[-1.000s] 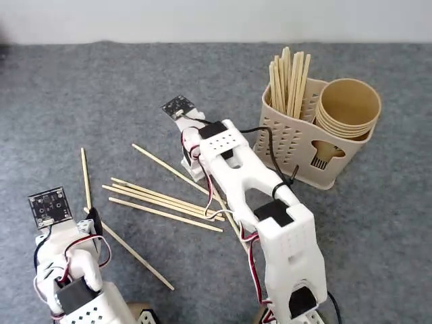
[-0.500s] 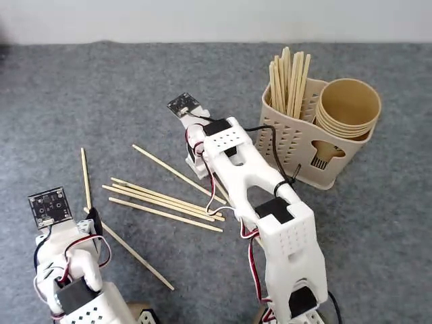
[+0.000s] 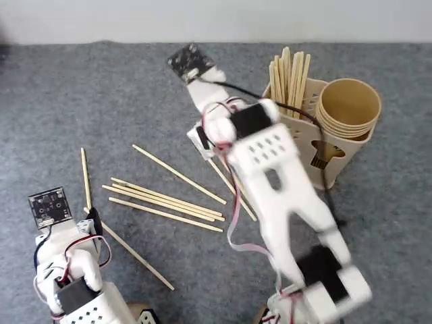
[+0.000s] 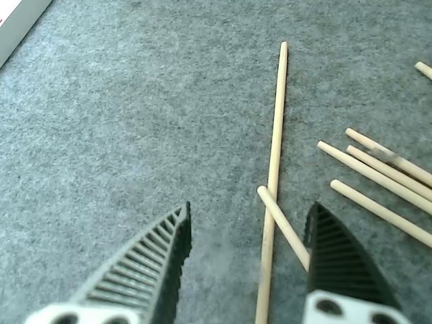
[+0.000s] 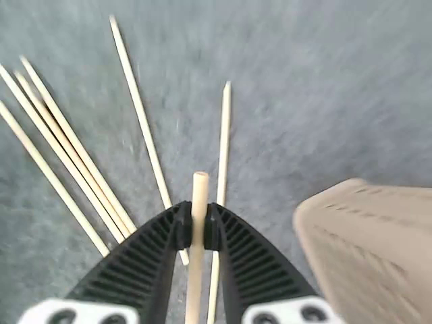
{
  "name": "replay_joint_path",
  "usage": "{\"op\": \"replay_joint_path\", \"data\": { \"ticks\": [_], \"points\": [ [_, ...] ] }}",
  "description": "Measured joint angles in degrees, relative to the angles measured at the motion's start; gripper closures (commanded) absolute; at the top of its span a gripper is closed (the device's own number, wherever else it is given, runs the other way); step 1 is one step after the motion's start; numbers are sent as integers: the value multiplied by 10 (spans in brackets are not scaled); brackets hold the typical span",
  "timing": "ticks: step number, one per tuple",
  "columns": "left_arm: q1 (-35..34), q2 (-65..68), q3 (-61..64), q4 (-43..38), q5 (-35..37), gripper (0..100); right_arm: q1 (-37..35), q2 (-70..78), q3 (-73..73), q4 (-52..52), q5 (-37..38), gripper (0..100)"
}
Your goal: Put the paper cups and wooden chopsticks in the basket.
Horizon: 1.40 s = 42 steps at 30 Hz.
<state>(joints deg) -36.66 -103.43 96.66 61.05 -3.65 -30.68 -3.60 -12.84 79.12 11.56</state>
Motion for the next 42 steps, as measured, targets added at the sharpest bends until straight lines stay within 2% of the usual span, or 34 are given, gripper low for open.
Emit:
{"op": "replay_joint_path", "data": {
  "ticks": [4,9,20,26,31,34,36,38,42],
  "points": [
    [0,0,0,0,0,739,-3,-139,0,-11,1,991],
    [0,0,0,0,0,739,14,-265,-1,-83,1,991],
    [0,0,0,0,0,739,163,-308,27,-353,0,990],
    [0,0,0,0,0,739,207,-308,131,-488,0,990],
    [0,0,0,0,0,739,230,-307,287,-638,0,985],
    [0,0,0,0,0,739,234,-307,375,-715,0,905],
    [0,0,0,0,0,739,234,-306,389,-722,0,816],
    [0,0,0,0,0,739,234,-308,389,-711,0,767],
    [0,0,0,0,0,739,226,-309,356,-639,-17,802]
  ]
}}
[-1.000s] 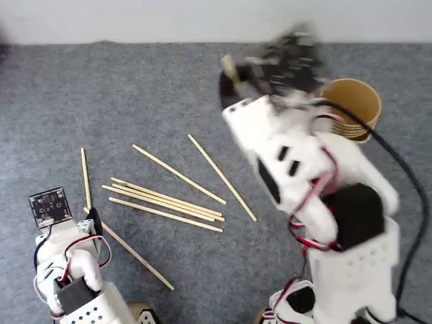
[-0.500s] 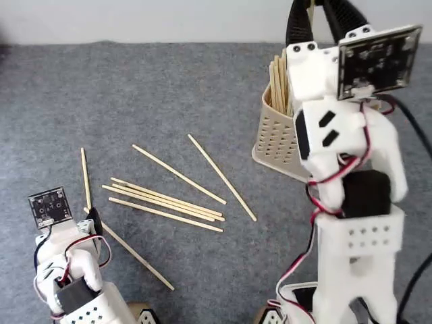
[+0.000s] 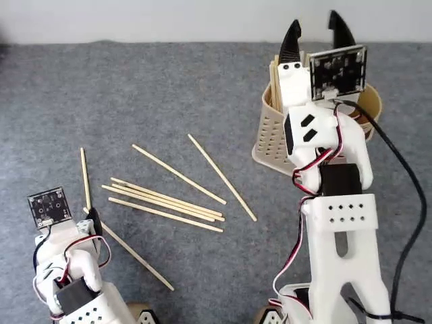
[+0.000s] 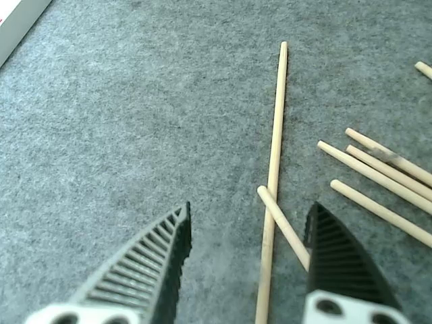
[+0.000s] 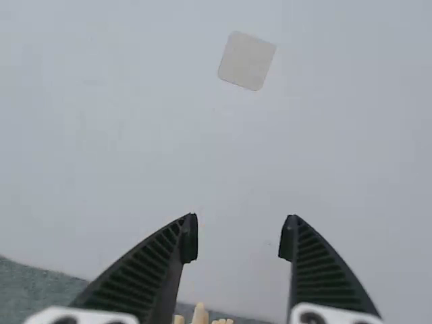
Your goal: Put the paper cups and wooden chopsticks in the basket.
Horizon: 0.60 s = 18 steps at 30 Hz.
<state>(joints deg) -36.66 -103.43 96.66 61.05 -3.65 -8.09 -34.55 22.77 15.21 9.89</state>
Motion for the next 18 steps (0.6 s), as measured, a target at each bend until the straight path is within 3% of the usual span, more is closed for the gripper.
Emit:
{"op": "replay_joint_path", "data": {
  "ticks": [11,18],
  "points": [
    [0,0,0,0,0,739,-150,-1,-97,312,-35,822],
    [0,0,0,0,0,739,-236,0,-9,350,-35,822]
  ]
}}
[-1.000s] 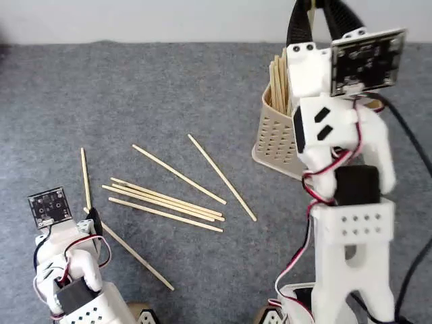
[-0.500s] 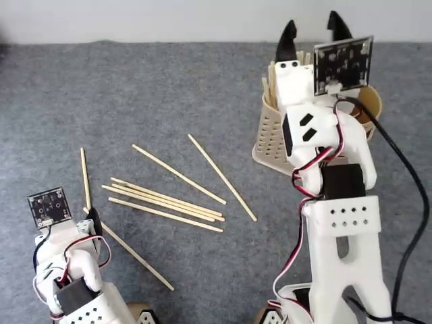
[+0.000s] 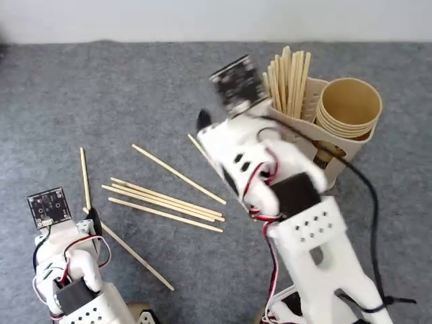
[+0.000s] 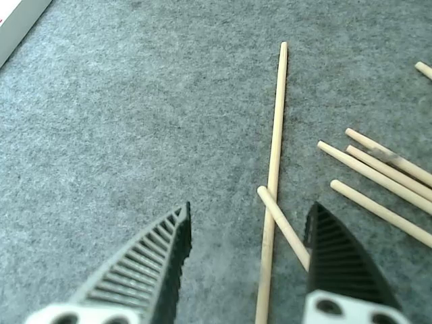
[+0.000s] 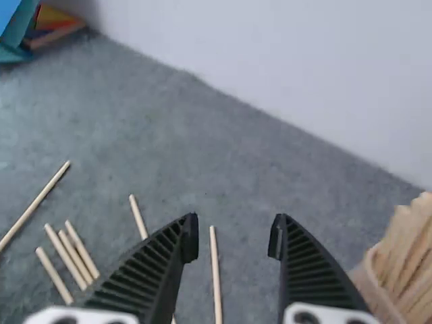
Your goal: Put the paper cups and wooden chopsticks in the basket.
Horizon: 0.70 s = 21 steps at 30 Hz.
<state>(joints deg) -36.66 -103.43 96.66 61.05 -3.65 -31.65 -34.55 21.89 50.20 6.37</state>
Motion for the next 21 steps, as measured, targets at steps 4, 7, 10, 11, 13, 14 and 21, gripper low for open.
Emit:
{"op": "replay_joint_path", "data": {
  "ticks": [4,7,10,11,13,14,21],
  "points": [
    [0,0,0,0,0,739,-26,47,40,3,0,822],
    [0,0,0,0,0,739,-28,117,40,3,0,820],
    [0,0,0,0,0,739,-28,199,35,3,0,819],
    [0,0,0,0,0,739,-28,227,26,3,0,819],
    [0,0,0,0,0,739,-28,284,1,4,0,819],
    [0,0,0,0,0,739,-26,311,-14,4,0,819],
    [0,0,0,0,0,739,2,508,-156,4,0,822]
  ]
}}
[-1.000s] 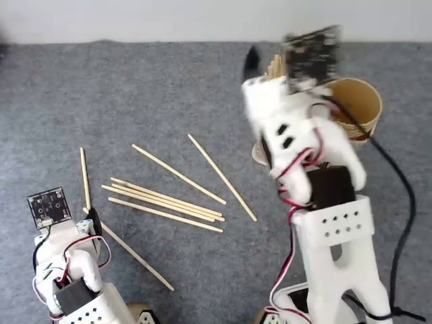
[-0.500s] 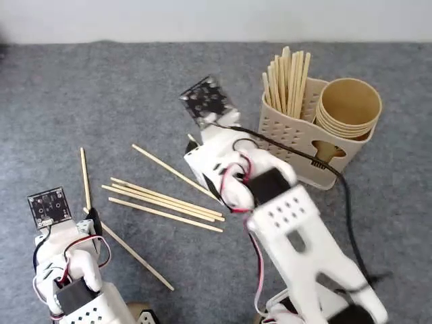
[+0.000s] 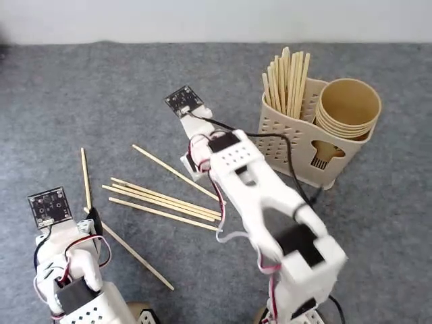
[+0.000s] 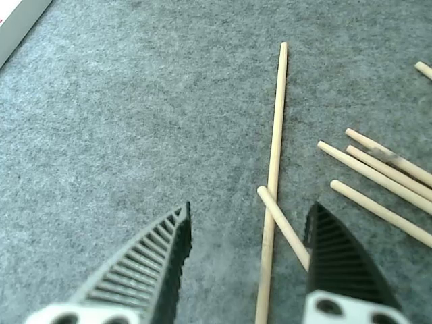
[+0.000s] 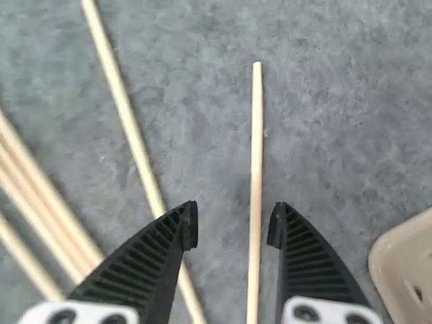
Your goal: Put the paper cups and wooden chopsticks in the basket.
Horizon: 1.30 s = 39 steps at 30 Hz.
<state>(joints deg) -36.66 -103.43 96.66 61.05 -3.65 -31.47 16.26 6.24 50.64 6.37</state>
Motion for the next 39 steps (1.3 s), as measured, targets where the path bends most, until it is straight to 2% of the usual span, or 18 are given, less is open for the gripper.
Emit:
{"op": "replay_joint_path", "data": {
  "ticks": [5,11,17,21,26,33,39],
  "points": [
    [0,0,0,0,0,739,16,123,-112,9,0,822],
    [0,0,0,0,0,739,14,235,-265,113,0,824],
    [0,0,0,0,0,739,26,327,-420,214,0,997],
    [0,0,0,0,0,739,24,367,-492,260,0,993],
    [0,0,0,0,0,739,22,375,-561,338,0,991],
    [0,0,0,0,0,739,19,369,-734,491,0,991],
    [0,0,0,0,0,739,31,286,-807,497,0,991]
  ]
}}
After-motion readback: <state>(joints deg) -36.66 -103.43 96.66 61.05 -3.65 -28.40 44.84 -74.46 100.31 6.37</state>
